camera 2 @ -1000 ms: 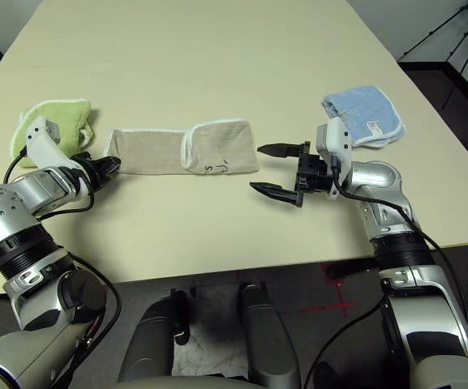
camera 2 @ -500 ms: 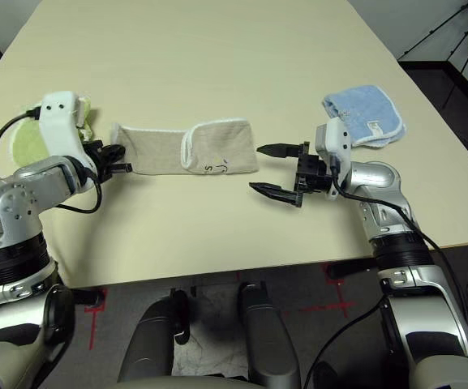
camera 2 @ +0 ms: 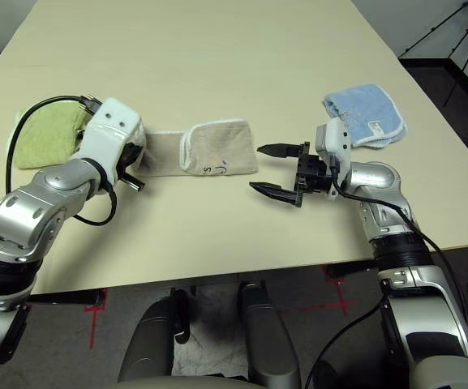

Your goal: Fold the towel and set it aside.

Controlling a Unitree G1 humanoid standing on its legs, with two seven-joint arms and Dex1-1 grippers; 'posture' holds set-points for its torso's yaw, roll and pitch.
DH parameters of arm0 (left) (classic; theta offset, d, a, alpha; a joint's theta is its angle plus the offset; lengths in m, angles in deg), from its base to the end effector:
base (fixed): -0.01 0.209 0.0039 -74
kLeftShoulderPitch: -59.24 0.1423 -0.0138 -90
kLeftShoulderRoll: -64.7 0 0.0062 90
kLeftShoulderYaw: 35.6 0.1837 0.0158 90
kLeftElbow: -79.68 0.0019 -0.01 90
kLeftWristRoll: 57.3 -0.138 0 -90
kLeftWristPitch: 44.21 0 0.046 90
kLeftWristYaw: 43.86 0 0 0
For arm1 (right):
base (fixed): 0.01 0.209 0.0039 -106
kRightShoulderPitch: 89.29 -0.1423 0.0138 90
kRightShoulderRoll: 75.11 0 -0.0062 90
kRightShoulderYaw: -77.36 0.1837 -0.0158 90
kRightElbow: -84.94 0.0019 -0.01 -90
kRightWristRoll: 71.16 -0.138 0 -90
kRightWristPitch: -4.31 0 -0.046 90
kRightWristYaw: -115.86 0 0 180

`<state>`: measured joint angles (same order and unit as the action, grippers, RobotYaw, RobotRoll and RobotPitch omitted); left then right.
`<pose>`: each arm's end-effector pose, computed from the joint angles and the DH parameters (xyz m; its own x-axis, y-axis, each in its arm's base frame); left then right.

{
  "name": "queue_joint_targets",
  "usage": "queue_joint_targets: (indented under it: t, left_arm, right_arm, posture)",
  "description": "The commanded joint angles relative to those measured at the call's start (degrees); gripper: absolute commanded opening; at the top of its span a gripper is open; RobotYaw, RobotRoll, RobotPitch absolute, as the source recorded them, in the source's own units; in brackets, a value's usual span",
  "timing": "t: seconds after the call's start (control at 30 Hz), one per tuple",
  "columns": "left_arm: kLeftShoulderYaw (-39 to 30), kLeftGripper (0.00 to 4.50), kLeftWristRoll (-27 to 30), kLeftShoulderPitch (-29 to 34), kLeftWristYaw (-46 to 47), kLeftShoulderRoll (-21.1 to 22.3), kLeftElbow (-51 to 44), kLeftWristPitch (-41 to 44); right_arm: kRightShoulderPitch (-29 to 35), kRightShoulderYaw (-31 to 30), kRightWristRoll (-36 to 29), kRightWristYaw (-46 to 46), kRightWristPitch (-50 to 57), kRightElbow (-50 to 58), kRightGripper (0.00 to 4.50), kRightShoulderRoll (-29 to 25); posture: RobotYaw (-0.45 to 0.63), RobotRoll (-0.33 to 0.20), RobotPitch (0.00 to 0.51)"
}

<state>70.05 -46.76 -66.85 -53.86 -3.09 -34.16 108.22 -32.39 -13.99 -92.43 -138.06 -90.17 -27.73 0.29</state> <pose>0.2531 0.1669 0.2078 0.9400 -0.1970 -0.2784 0.3250 0.7648 0.5563 0.3018 -0.2383 0.1505 0.3146 0.9475 -0.0579 -0.9097 0.2835 -0.3035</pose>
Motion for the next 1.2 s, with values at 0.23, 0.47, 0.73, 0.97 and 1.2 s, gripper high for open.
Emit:
queue_joint_targets:
  t: [0.23, 0.47, 0.73, 0.97, 1.2]
  left_arm:
    - [2.4, 0.01, -2.1, -6.3, -3.7, -4.4, -4.1, 4.1]
    - [3.5, 0.01, -1.0, -8.9, -6.4, -6.4, -7.4, 9.9]
    - [4.5, 0.01, -0.5, -10.5, -8.7, -7.5, -8.9, 13.1]
    - [5.5, 0.01, -0.4, -12.2, -10.3, -8.1, -8.6, 13.6]
    - [6.6, 0.01, -0.6, -15.2, -10.6, -10.9, -6.4, 13.8]
  right_arm:
    - [1.1, 0.3, 0.5, 0.2, -0.4, 0.4, 4.50, 0.0]
    - [1.1, 1.2, -0.2, 1.5, 0.1, -0.1, 4.50, 0.5]
    - [1.6, 2.3, -0.2, 2.8, -0.4, -1.3, 4.50, -0.2]
    - [2.5, 3.2, 0.3, 3.9, -0.4, -2.1, 4.50, -0.2]
    - [3.5, 3.2, 0.8, 4.7, -1.9, -4.4, 4.50, -0.2]
  posture:
    - [-0.13, 0.000, 0.219]
    - [-0.13, 0.000, 0.218]
    - [-0.15, 0.000, 0.220]
    - [-0.16, 0.000, 0.224]
    - [-0.16, 0.000, 0.229]
